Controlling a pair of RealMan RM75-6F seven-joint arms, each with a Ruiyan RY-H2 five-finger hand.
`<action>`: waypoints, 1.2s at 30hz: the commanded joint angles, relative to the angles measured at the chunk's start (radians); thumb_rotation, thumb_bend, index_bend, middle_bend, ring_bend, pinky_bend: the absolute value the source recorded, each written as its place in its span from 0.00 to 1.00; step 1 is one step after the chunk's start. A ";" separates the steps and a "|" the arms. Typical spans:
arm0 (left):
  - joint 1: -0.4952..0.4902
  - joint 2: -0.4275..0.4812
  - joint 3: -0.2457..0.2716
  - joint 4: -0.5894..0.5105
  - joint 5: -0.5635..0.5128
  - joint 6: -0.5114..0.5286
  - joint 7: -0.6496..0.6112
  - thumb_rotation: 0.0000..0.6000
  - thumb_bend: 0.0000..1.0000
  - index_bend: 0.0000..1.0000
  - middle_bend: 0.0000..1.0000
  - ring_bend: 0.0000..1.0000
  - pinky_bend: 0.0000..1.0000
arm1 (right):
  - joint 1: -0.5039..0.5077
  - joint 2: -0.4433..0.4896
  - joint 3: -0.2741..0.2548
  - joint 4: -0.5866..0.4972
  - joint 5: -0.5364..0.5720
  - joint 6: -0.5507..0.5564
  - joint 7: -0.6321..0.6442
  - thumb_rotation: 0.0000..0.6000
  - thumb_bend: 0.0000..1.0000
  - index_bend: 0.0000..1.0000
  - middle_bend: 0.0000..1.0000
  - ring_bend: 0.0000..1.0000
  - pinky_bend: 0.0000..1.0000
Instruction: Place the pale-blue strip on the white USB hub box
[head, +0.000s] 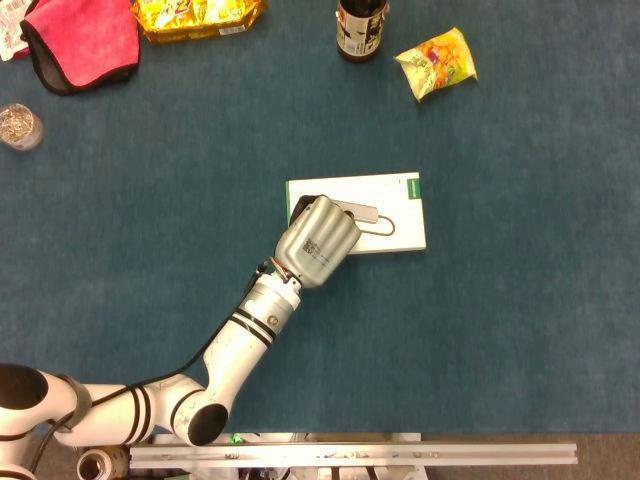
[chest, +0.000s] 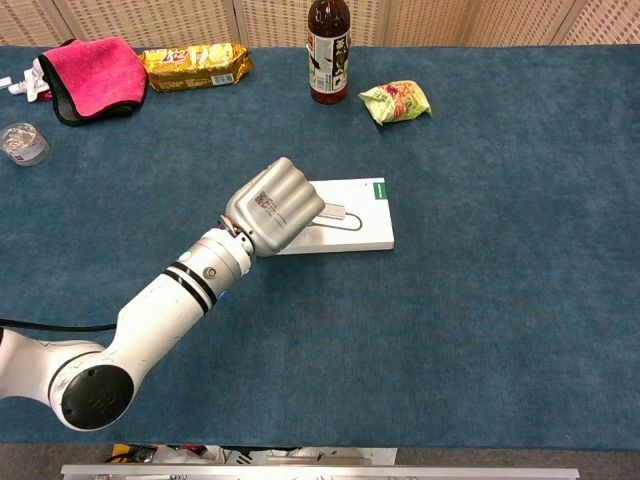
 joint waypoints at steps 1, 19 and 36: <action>0.002 0.002 0.000 -0.013 -0.011 0.005 0.009 1.00 0.37 0.46 0.99 1.00 1.00 | 0.000 -0.001 0.000 0.001 0.000 -0.001 0.000 0.84 0.26 0.26 0.45 0.38 0.41; -0.008 0.001 0.003 -0.054 -0.078 0.015 0.055 1.00 0.37 0.36 0.99 1.00 1.00 | 0.001 0.001 0.002 0.004 0.001 -0.003 0.003 0.84 0.26 0.26 0.45 0.38 0.41; -0.025 -0.006 0.001 -0.053 -0.094 0.036 0.048 0.98 0.34 0.33 0.99 1.00 1.00 | -0.003 0.000 0.001 0.009 0.002 -0.002 0.009 0.84 0.26 0.26 0.45 0.38 0.41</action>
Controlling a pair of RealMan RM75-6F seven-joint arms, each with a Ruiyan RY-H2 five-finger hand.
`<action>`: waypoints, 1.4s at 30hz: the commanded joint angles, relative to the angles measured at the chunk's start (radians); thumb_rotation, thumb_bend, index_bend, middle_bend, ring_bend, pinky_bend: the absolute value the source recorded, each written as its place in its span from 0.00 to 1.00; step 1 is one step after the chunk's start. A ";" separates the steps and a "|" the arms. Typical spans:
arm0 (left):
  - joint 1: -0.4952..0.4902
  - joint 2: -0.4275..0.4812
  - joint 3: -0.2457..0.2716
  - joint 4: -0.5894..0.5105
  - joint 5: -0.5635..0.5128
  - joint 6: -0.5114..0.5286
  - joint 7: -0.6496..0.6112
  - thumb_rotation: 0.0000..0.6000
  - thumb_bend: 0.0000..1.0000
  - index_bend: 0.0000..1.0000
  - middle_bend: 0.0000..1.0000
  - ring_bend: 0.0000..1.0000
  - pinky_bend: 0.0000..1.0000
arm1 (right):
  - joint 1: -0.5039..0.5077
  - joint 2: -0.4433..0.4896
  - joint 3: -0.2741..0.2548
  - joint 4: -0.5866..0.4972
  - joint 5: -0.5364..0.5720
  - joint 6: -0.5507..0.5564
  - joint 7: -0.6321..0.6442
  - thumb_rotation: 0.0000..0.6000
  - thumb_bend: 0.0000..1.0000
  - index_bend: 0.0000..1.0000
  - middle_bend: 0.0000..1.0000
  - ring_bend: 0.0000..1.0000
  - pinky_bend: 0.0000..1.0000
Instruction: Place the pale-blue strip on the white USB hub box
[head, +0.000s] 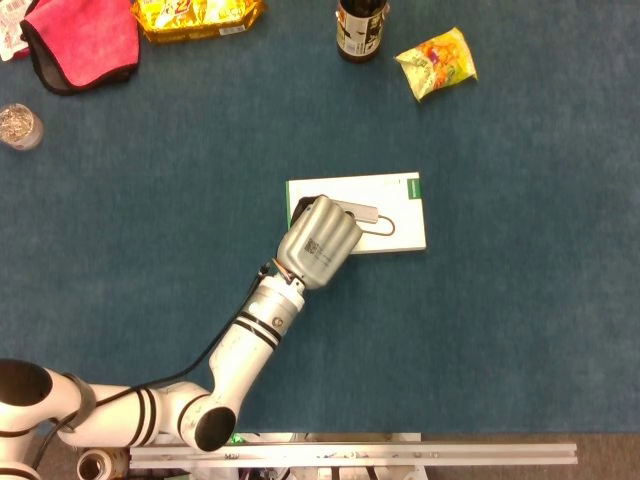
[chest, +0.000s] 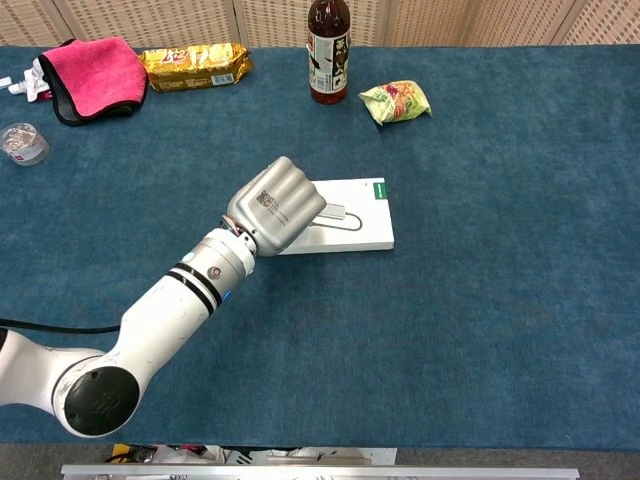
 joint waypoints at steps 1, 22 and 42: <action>-0.002 -0.002 0.001 0.003 -0.002 0.001 -0.002 0.98 0.34 0.33 0.99 1.00 1.00 | 0.000 0.000 0.000 0.000 0.000 -0.001 0.000 0.84 0.26 0.26 0.45 0.38 0.41; 0.002 0.027 0.023 -0.066 -0.017 0.035 0.021 0.99 0.32 0.31 0.99 1.00 1.00 | 0.001 -0.001 0.002 -0.003 -0.005 0.003 -0.004 0.84 0.26 0.26 0.45 0.38 0.41; -0.010 0.047 0.044 -0.160 -0.118 0.082 0.193 1.00 0.26 0.33 0.99 1.00 1.00 | -0.006 -0.004 0.000 0.002 -0.011 0.014 0.004 0.84 0.26 0.26 0.45 0.38 0.41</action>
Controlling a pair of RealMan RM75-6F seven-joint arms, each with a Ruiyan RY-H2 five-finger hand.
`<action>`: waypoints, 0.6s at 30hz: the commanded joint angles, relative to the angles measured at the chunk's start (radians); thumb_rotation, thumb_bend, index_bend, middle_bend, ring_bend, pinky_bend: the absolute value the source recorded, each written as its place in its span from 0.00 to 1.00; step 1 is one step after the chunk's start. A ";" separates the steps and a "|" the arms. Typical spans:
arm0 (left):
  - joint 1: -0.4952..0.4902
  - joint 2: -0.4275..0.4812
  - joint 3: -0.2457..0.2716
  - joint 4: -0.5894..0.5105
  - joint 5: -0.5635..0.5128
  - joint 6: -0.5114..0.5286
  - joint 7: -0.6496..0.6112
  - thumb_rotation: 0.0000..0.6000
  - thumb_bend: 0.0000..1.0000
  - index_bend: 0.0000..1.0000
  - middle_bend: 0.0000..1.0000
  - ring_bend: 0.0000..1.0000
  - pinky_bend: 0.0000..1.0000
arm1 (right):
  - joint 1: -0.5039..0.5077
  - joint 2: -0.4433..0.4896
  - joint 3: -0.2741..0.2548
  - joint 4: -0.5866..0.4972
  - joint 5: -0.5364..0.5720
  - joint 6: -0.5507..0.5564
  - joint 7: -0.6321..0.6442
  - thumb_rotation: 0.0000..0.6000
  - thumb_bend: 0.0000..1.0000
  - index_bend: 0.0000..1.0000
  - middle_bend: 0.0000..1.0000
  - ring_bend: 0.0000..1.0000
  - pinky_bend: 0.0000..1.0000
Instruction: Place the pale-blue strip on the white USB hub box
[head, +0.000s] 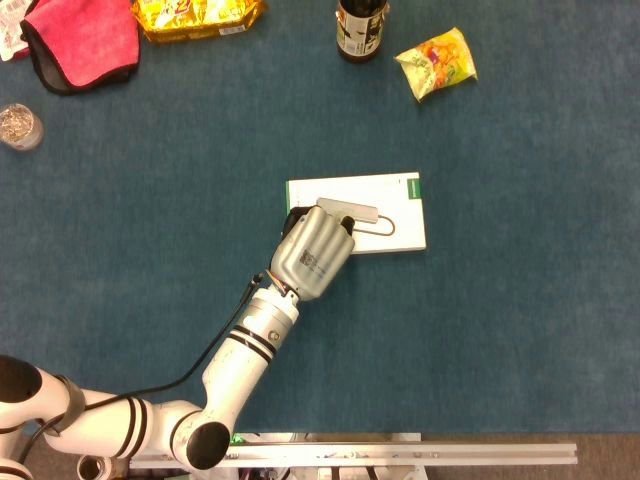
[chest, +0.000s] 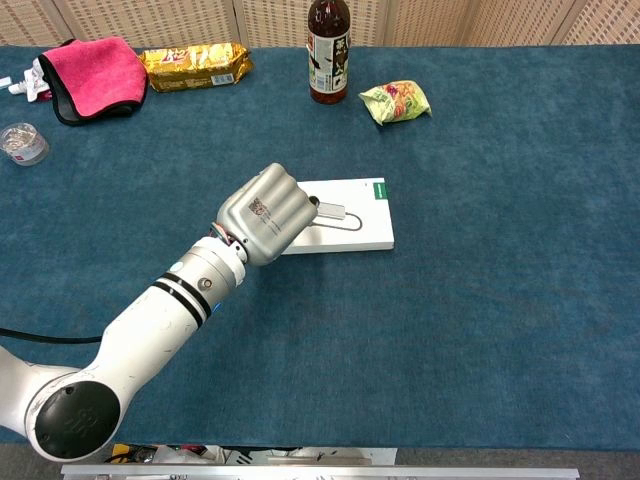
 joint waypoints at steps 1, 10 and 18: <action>-0.004 0.002 0.001 -0.016 -0.027 0.008 0.028 1.00 0.25 0.33 0.99 1.00 1.00 | -0.001 0.000 0.000 0.002 0.000 0.001 0.001 0.84 0.26 0.26 0.45 0.38 0.41; -0.023 0.012 0.007 -0.069 -0.067 0.020 0.074 1.00 0.21 0.34 0.98 1.00 1.00 | -0.004 -0.001 0.000 0.005 -0.002 0.007 0.008 0.84 0.26 0.26 0.45 0.38 0.41; -0.039 0.013 0.010 -0.094 -0.100 0.013 0.070 1.00 0.18 0.34 0.98 1.00 1.00 | -0.008 0.000 0.001 0.009 -0.003 0.012 0.014 0.84 0.26 0.26 0.45 0.38 0.41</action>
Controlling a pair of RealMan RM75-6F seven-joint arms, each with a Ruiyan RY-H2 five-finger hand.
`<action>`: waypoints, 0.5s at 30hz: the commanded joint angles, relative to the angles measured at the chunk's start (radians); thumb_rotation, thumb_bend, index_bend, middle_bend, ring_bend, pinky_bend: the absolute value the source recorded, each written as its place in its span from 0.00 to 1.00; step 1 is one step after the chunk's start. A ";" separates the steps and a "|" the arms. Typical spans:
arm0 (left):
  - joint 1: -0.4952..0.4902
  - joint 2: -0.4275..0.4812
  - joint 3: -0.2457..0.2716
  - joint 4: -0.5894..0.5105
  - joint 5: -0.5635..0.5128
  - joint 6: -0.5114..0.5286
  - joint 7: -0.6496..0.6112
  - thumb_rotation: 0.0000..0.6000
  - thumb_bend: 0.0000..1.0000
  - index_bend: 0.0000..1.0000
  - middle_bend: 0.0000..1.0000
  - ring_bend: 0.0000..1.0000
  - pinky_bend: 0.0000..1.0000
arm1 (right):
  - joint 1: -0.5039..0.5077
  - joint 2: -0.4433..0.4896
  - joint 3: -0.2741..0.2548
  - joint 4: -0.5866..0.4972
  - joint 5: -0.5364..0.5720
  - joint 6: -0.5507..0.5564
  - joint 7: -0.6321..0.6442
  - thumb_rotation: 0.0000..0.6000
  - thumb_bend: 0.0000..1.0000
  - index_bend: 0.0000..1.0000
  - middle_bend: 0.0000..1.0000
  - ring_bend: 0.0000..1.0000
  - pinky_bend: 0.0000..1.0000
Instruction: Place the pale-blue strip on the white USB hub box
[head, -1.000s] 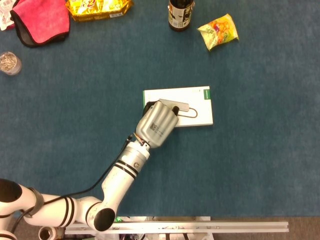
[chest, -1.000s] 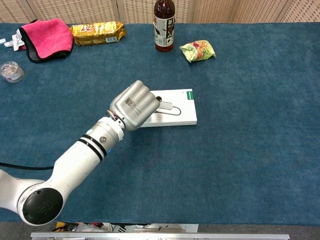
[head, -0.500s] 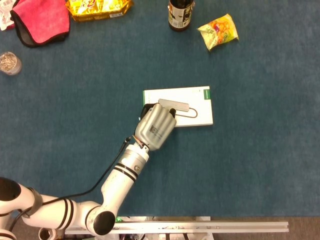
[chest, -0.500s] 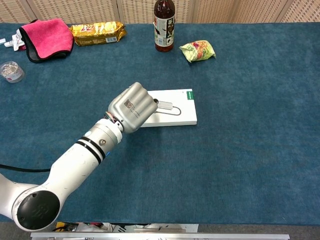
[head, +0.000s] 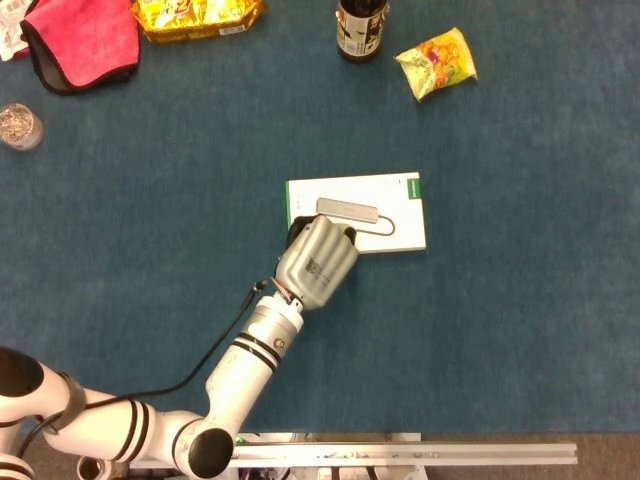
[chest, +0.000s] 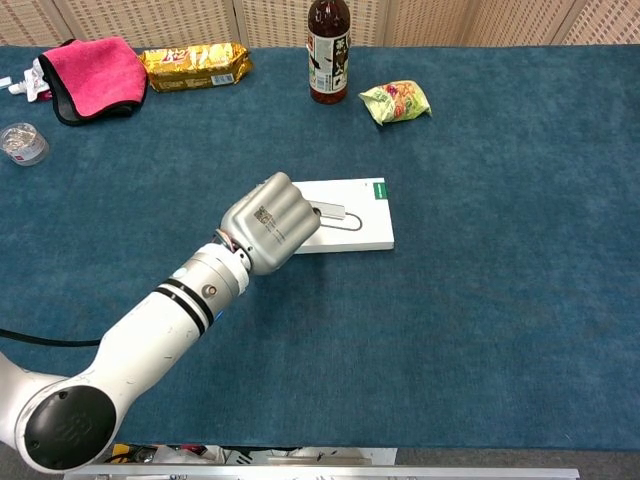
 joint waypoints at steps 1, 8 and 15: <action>-0.006 0.003 -0.001 -0.009 -0.010 -0.004 -0.010 1.00 0.18 0.34 0.98 1.00 1.00 | -0.001 0.001 0.000 0.001 0.000 0.001 0.002 0.84 0.26 0.26 0.45 0.38 0.41; -0.015 0.036 -0.007 -0.068 -0.024 -0.015 -0.073 1.00 0.17 0.34 0.98 1.00 1.00 | 0.000 -0.002 0.001 0.006 0.001 0.000 0.007 0.84 0.26 0.26 0.45 0.38 0.41; -0.023 0.063 -0.007 -0.097 -0.030 0.001 -0.099 1.00 0.17 0.34 0.98 1.00 1.00 | 0.002 -0.005 0.001 0.006 -0.003 -0.001 0.006 0.84 0.26 0.26 0.45 0.38 0.41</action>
